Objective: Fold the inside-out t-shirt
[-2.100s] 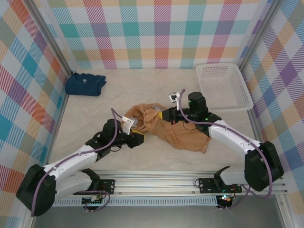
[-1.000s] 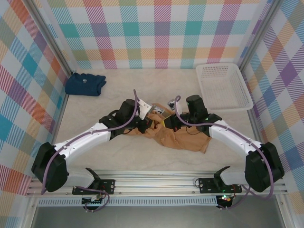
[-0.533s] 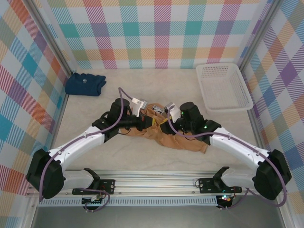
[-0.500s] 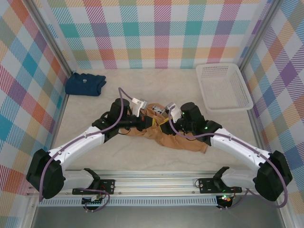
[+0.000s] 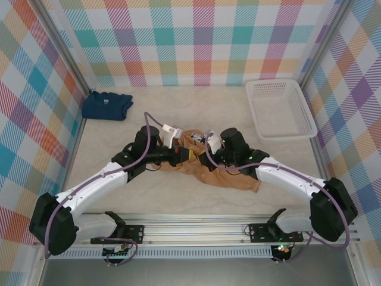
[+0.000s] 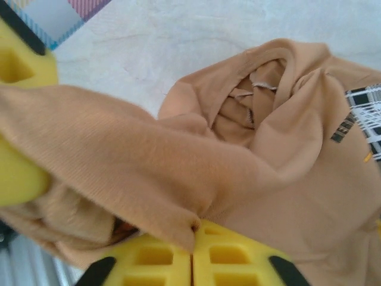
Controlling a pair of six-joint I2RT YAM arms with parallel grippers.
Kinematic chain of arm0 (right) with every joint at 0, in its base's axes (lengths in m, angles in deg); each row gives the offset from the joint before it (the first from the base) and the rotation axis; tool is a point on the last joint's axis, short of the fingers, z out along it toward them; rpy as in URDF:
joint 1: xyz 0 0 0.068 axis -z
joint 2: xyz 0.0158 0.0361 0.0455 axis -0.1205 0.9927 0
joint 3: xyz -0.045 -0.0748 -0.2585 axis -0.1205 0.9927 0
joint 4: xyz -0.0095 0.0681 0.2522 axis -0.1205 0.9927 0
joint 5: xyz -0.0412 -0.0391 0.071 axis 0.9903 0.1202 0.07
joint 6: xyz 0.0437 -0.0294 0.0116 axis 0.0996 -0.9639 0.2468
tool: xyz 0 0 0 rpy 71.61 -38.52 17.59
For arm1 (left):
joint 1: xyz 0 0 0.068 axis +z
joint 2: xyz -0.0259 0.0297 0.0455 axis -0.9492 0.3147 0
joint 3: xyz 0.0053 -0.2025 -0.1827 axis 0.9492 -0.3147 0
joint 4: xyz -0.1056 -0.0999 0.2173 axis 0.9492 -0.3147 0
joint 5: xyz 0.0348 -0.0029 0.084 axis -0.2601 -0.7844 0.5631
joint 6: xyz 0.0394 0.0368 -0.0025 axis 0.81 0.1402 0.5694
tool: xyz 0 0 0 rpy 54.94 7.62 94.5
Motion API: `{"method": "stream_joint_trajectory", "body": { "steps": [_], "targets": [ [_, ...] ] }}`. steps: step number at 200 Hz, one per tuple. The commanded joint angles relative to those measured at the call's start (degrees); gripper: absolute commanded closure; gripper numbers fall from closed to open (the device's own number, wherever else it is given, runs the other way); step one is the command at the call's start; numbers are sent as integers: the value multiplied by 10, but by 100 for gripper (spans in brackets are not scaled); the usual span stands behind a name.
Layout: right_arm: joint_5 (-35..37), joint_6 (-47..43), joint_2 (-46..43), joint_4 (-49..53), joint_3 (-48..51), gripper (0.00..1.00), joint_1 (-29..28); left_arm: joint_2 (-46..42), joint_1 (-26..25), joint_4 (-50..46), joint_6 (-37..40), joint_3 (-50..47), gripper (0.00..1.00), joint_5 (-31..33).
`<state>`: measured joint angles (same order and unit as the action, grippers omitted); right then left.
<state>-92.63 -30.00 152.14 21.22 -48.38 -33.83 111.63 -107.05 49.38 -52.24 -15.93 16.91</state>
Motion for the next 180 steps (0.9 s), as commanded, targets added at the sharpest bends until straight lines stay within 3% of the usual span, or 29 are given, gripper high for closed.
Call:
{"method": "stream_joint_trajectory", "body": {
  "steps": [1, 27, 40, 69, 101, 151, 180],
  "targets": [
    [-118, 8, -45, -38, 14, 100, 16, -18, 6, -19, 1, -5, 100, 72],
    [-260, 59, -63, -126, 56, 100, 48, -11, 14, -42, 0, -3, 94, 120],
    [-294, 77, -62, -166, 68, 100, 55, -9, 16, -57, -1, 5, 85, 140],
    [-311, 90, -52, -202, 72, 100, 58, -20, 16, -79, 10, 8, 61, 149],
    [-311, 93, -38, -211, 68, 100, 61, -61, 7, -97, 31, -7, 46, 142],
    [-297, 84, -32, -198, 64, 100, 62, -144, -28, -117, 70, -31, 44, 151],
    [-295, 80, -29, -192, 62, 100, 62, -153, -40, -92, 85, -36, 58, 84]
  ]
}}
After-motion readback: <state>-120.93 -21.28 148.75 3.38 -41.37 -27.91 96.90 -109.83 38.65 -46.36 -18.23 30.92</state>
